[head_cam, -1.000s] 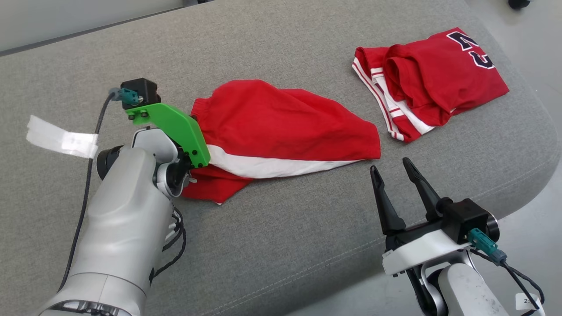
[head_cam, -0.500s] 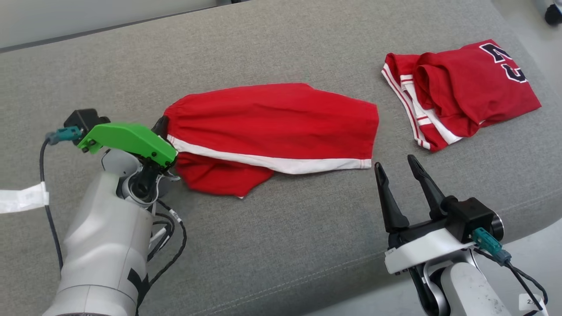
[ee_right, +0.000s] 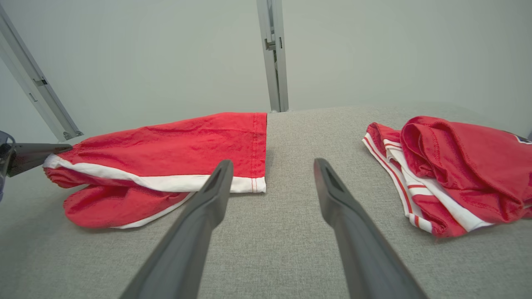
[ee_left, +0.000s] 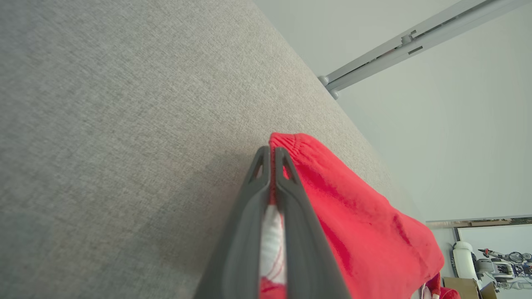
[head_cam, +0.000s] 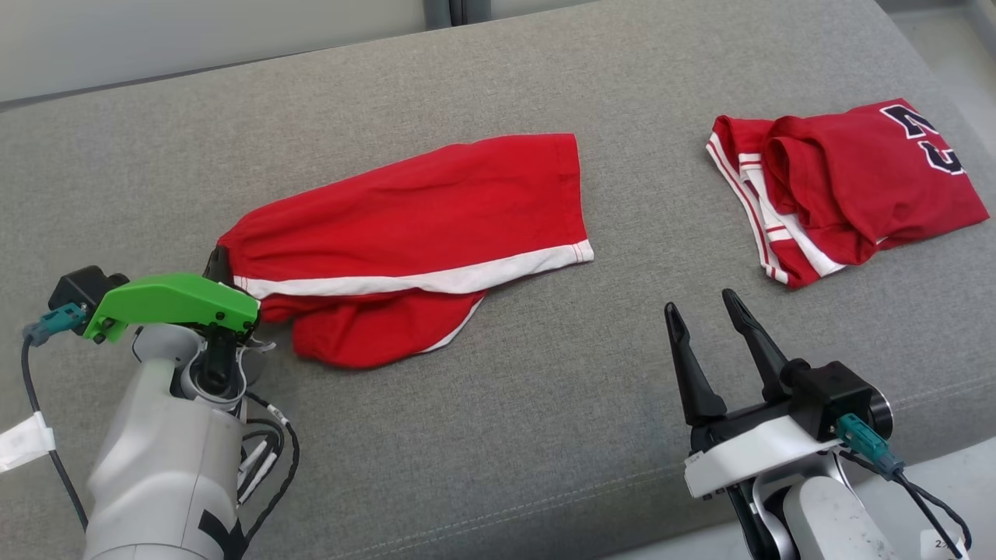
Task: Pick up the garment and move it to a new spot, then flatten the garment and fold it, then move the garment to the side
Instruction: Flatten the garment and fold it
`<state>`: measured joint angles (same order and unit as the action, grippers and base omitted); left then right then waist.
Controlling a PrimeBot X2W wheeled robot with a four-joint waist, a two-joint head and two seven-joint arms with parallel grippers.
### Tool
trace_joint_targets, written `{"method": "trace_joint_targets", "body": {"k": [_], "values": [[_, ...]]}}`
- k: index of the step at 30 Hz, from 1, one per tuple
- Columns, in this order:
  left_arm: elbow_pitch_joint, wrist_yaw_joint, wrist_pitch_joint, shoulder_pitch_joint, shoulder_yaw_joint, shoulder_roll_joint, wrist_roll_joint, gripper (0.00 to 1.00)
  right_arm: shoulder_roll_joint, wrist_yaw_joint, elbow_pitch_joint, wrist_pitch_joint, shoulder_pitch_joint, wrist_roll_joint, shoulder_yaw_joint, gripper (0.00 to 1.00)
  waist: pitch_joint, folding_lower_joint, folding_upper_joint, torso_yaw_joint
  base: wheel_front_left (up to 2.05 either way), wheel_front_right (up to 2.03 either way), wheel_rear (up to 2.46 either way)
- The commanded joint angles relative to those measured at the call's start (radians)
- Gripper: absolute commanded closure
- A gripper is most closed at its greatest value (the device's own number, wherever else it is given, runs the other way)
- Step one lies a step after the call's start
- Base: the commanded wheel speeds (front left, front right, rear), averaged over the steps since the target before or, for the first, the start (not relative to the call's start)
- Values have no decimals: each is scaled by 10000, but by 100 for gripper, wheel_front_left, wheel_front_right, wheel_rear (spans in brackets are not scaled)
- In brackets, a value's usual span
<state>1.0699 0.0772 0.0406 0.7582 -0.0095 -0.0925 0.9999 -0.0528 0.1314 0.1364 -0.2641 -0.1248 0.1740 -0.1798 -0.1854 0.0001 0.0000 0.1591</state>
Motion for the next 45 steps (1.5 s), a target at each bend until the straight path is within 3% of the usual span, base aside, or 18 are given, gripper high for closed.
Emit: {"method": "trace_joint_targets", "body": {"k": [1,7,8,9,10,12,18,31,37,45], "values": [[35,-99,121,-166,53,-68,74,100,-36,-16,22,5,13,-42,-26,0,81,-1,0,-131,0,0,0],[-54,-146,697,-403,-139,-126,-277,98,-57,-16,81,7,61,-40,-115,0,220,-1,0,-338,0,0,0],[-99,-113,864,-473,-281,-165,-477,71,-56,-16,98,5,85,-39,-114,0,255,-1,0,-366,0,0,0],[-177,-51,1080,-534,-444,-215,-661,24,-53,-16,112,5,107,-30,-125,0,287,-1,0,-389,0,0,0],[-267,8,1308,-603,-582,-247,-817,0,-49,-16,126,5,127,-12,-137,0,329,-1,0,-416,0,0,0],[-596,34,1934,-915,-1139,-499,-1656,0,-42,-16,158,5,200,47,-158,0,473,-1,0,-504,0,0,0],[-1727,-305,2242,-1736,-1473,-758,-2702,0,-29,-16,155,7,330,101,-243,0,745,-1,0,-699,0,0,0],[-7618,-1462,2241,-6341,-1027,-481,-5678,0,-17,-16,137,7,679,207,-281,0,1518,-1,0,-1074,0,0,0],[-9408,-1399,2230,-7906,-761,-190,-6823,0,-13,-16,358,5,866,464,-310,0,1808,-1,0,-1164,0,0,0],[-9989,-1156,2231,-9009,-641,229,-7920,0,1,-15,608,7,1025,673,-444,0,2070,-1,0,-1173,0,0,0]]}}
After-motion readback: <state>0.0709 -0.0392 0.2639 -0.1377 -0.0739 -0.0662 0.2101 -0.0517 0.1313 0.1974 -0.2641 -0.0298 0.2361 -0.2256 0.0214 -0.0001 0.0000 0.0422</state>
